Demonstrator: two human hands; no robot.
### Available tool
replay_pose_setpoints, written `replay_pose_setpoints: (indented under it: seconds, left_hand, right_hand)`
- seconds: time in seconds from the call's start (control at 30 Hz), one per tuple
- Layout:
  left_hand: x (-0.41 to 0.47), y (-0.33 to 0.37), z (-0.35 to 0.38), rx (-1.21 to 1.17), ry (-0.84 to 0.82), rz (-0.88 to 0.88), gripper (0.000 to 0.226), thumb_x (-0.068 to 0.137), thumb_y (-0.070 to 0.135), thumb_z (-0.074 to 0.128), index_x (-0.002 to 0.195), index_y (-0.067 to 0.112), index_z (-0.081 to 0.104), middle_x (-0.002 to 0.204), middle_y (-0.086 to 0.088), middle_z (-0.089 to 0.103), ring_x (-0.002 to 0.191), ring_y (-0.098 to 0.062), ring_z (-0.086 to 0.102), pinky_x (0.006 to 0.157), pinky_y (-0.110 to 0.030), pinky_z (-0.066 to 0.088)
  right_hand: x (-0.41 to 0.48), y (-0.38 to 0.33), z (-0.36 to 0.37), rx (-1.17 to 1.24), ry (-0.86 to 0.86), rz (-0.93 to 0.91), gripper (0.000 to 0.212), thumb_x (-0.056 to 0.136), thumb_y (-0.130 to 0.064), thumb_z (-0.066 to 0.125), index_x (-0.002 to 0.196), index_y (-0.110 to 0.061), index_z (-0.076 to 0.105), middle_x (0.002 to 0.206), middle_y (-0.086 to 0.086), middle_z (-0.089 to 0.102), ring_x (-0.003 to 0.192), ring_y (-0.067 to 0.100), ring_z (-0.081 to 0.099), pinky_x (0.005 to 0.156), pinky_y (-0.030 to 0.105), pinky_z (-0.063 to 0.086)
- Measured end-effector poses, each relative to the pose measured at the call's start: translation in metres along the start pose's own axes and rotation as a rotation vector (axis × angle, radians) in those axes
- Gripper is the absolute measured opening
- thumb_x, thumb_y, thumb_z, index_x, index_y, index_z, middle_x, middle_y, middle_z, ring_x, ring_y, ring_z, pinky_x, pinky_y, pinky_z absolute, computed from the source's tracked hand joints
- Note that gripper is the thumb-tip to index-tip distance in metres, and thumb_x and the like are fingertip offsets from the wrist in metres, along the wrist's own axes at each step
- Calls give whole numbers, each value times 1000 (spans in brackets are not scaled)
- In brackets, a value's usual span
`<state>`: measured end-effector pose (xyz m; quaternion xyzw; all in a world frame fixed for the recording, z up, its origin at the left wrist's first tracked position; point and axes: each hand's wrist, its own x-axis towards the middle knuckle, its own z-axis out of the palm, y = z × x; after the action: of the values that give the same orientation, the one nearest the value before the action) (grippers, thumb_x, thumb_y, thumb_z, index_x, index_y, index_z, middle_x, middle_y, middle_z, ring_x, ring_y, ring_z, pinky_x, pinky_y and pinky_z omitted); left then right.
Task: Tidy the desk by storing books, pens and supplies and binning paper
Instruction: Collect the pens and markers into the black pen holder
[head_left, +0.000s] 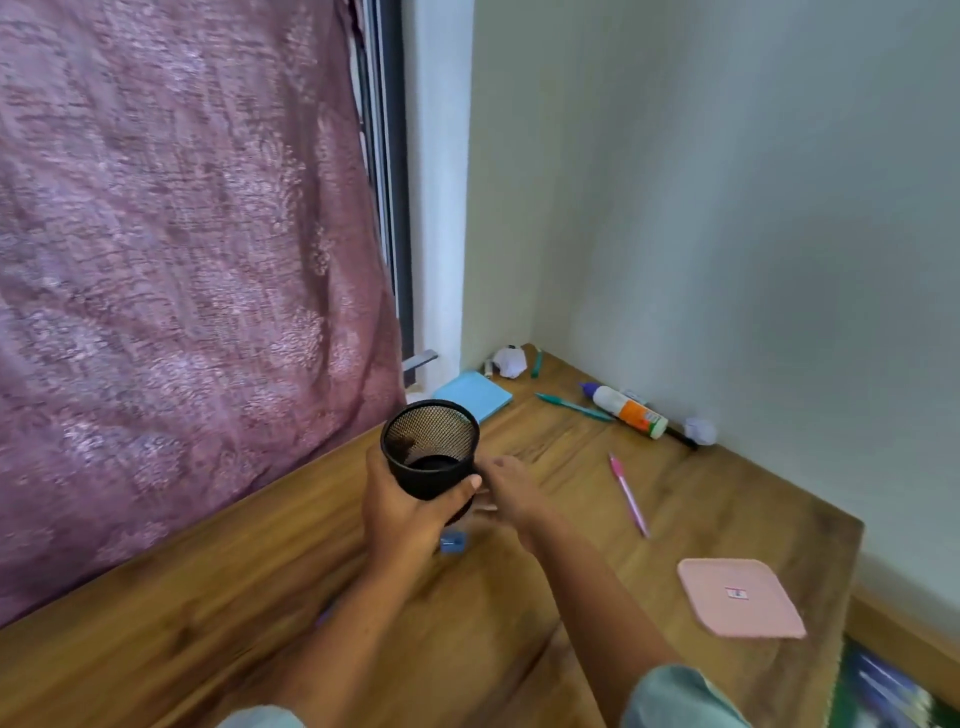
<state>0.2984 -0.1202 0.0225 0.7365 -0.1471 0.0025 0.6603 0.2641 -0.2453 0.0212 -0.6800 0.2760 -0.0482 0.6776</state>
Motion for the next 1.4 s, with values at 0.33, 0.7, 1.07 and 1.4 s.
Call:
replay_pose_setpoints:
  seconds: [0.33, 0.7, 1.07, 1.4]
  left_hand:
    - [41, -29, 45, 124, -15, 2, 89, 54, 23, 91, 128, 16, 42, 126, -2, 54, 103, -9, 45, 83, -25, 38]
    - [89, -74, 88, 123, -80, 52, 86, 52, 27, 91, 123, 20, 45, 119, 2, 57, 106, -15, 54, 83, -27, 44]
    - [100, -81, 94, 183, -85, 149, 92, 45, 49, 88, 123, 25, 45, 114, 9, 55, 104, -11, 53, 81, -22, 43]
    - [99, -82, 92, 187, -117, 163, 81, 51, 39, 89, 114, 36, 38, 114, 13, 52, 104, -7, 50, 73, -9, 37]
  right_hand:
    - [50, 30, -78, -1050, 372, -146, 49, 99, -16, 38, 147, -18, 30, 154, 6, 29, 133, 25, 40, 105, 37, 39]
    - [138, 29, -94, -1153, 699, -134, 53, 98, -14, 36, 149, -15, 24, 156, 7, 23, 140, 27, 24, 109, 40, 30]
    - [205, 2, -94, -1170, 667, -318, 33, 102, -31, 35, 130, -15, 41, 121, 9, 53, 96, 28, 62, 61, 34, 40]
    - [222, -2, -100, -1116, 633, -236, 32, 100, -28, 40, 129, -19, 49, 124, 6, 55, 101, 24, 60, 66, 30, 39]
